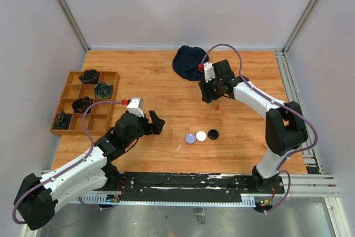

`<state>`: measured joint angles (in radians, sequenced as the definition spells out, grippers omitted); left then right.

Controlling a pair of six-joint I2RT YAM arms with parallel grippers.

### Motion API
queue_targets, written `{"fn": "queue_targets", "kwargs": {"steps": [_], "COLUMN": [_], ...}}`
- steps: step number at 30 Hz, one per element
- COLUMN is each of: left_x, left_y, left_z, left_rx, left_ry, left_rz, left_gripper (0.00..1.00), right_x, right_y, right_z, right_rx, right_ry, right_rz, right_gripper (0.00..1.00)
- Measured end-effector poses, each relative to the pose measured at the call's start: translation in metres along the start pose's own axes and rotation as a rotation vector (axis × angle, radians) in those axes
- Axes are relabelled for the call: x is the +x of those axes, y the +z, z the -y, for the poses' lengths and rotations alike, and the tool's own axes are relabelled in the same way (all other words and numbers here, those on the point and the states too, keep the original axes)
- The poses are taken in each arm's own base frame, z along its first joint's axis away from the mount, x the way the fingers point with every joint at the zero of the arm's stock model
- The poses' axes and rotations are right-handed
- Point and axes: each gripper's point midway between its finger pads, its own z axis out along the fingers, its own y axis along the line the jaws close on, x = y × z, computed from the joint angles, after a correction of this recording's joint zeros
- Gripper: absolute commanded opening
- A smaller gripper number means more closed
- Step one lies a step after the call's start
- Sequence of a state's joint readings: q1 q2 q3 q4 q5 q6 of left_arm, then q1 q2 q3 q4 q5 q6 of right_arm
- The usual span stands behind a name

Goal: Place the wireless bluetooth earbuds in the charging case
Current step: Pick up the charging case at the center of the board.

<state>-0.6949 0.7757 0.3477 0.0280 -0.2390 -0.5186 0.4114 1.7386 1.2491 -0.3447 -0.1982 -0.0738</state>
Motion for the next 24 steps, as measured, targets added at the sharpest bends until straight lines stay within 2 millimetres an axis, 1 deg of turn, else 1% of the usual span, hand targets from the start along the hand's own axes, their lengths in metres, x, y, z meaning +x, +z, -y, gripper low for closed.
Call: {"fn": "queue_targets", "kwargs": {"steps": [5,9,16,21,24], "left_x": [-0.006,-0.015,-0.027,-0.027,-0.026], "left_y": [-0.003,-0.006,-0.012,-0.016,-0.019], "left_z": [0.022,0.038,0.060,0.078,0.090], "left_rx": [0.088,0.150,0.244,0.328,0.382], "left_ry": [-0.019,-0.029,-0.040,-0.047,-0.054], "left_rz": [-0.022,-0.027,-0.048,-0.099,-0.139], "left_gripper": [0.90,0.90,0.90,0.86,0.85], "right_x": [-0.017,-0.024,-0.023,-0.019,-0.019], "right_y": [-0.032,-0.056,-0.094,-0.123,-0.135], "right_z": [-0.043,-0.075,-0.122,-0.155,-0.168], "right_rx": [-0.085,-0.148,-0.251,-0.318,-0.336], "right_ry": [-0.166,-0.328,-0.639,-0.867,-0.980], "right_rz": [0.082,0.140,0.247,0.340,0.382], "right_gripper": [0.46,0.43,0.43,0.45,0.45]}}
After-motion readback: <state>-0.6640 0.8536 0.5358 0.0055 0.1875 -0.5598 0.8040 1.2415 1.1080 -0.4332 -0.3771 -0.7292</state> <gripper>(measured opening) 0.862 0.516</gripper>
